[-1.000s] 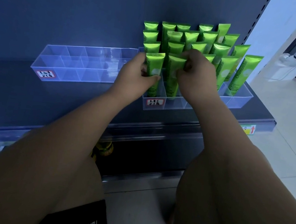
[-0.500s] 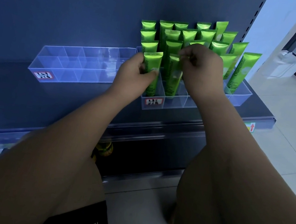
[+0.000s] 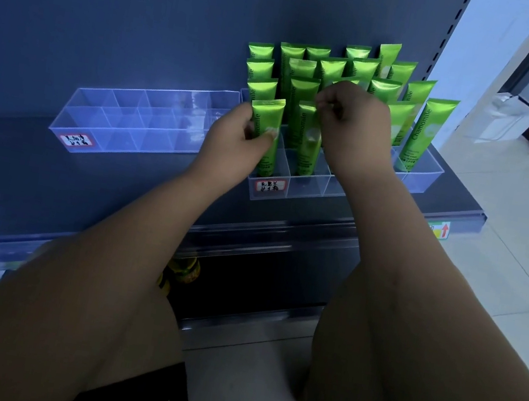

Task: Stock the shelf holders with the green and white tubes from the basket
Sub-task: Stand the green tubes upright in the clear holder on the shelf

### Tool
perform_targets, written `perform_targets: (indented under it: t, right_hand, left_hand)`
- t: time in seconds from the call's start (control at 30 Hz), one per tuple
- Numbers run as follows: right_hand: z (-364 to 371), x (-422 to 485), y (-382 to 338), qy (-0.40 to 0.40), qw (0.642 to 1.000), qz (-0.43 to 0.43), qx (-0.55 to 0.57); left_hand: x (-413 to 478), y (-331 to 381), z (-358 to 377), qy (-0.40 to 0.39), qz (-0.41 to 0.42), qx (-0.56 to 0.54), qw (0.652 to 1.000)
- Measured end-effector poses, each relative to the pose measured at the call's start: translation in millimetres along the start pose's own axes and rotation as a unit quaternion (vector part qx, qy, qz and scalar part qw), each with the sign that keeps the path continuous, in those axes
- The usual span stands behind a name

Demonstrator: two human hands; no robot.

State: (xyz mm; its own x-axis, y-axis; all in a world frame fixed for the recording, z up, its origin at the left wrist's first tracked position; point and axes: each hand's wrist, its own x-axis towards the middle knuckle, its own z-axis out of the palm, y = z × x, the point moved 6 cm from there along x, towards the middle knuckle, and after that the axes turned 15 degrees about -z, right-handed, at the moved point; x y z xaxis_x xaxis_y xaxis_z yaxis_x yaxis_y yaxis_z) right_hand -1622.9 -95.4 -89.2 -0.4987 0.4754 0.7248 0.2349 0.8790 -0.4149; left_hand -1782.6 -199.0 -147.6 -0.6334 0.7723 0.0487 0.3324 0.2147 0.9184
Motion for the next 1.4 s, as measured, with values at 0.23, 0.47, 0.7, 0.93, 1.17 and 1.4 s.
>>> perform_targets:
  t: [0.23, 0.47, 0.7, 0.93, 1.17, 1.4]
  right_hand:
    - [2, -1, -4, 0.002, 1.0, -0.009, -0.001]
    - [1, -1, -2, 0.013, 1.0, 0.002, -0.004]
    - [0, -1, -3, 0.017, 1.0, 0.008, -0.008]
    - [-3, 0, -7, 0.028, 0.999, -0.002, -0.03]
    - [-2, 2, -11, 0.008, 0.998, -0.024, -0.057]
    - [-1, 3, -13, 0.005, 0.996, -0.037, -0.079]
  left_hand:
    - [0, 0, 1, 0.0, 0.005, -0.005, 1.0]
    - [0, -1, 2, 0.004, 0.011, -0.009, 1.0]
    - [-1, 1, 0, 0.012, 0.023, 0.0, 1.0]
    - [-4, 3, 0, 0.023, 0.019, 0.008, 1.0]
    - [-3, 5, -3, 0.034, 0.012, -0.002, 0.999]
    - [-4, 5, -3, 0.031, 0.012, 0.005, 0.999]
